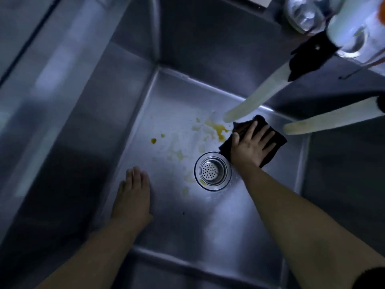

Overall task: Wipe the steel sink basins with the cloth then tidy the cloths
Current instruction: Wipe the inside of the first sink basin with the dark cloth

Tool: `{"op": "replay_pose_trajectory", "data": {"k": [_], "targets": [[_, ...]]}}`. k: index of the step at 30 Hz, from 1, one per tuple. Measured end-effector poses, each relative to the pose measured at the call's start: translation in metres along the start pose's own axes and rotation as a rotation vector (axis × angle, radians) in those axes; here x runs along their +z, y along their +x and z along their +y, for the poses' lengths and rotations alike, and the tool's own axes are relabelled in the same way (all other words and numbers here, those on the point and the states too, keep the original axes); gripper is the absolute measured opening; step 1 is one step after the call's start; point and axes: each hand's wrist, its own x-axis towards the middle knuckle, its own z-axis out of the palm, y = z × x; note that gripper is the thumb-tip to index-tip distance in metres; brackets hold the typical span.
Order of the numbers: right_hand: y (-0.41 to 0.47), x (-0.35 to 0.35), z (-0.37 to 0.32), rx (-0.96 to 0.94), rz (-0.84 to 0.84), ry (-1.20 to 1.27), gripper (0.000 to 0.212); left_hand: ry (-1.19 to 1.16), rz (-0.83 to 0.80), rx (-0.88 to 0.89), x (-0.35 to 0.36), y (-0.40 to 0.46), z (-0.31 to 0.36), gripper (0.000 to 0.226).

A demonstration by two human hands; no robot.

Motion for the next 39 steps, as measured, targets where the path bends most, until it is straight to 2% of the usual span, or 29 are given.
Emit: {"op": "replay_pose_trajectory", "data": {"k": [3, 8, 13, 17, 20, 27, 32, 35, 37, 39], "targets": [[0.0, 0.003, -0.036, -0.055, 0.008, -0.031, 0.071, -0.023, 0.003, -0.012, 0.004, 0.002, 0.001, 0.123], [-0.019, 0.005, -0.098, -0.265, 0.014, -0.03, 0.074, -0.049, 0.011, -0.022, 0.006, 0.004, 0.003, 0.123], [-0.053, 0.015, -0.157, -0.611, 0.02, -0.018, 0.071, -0.101, 0.006, -0.02, 0.007, 0.006, 0.003, 0.123], [-0.059, 0.015, -0.16, -0.895, -0.004, -0.081, 0.065, -0.156, 0.007, -0.013, 0.007, 0.006, 0.002, 0.12], [-0.038, 0.012, -0.133, -0.975, 0.006, -0.122, 0.066, -0.184, 0.014, 0.001, 0.007, 0.006, 0.0, 0.117], [0.014, 0.003, -0.02, -0.607, 0.057, -0.038, 0.067, -0.193, 0.014, 0.006, 0.005, 0.01, -0.002, 0.108], [0.05, -0.002, 0.057, -0.297, 0.159, 0.012, 0.074, -0.17, 0.016, 0.006, 0.004, 0.015, -0.003, 0.091], [0.063, -0.007, 0.053, 0.043, 0.189, 0.077, 0.084, -0.195, 0.002, 0.008, 0.004, 0.017, -0.005, 0.085], [0.069, -0.01, 0.032, 0.236, 0.125, 0.158, 0.086, -0.203, -0.008, 0.01, 0.003, 0.018, -0.006, 0.086], [0.073, -0.014, -0.008, 0.342, 0.078, 0.222, 0.085, -0.214, -0.018, 0.004, 0.002, 0.02, -0.007, 0.088]]}}
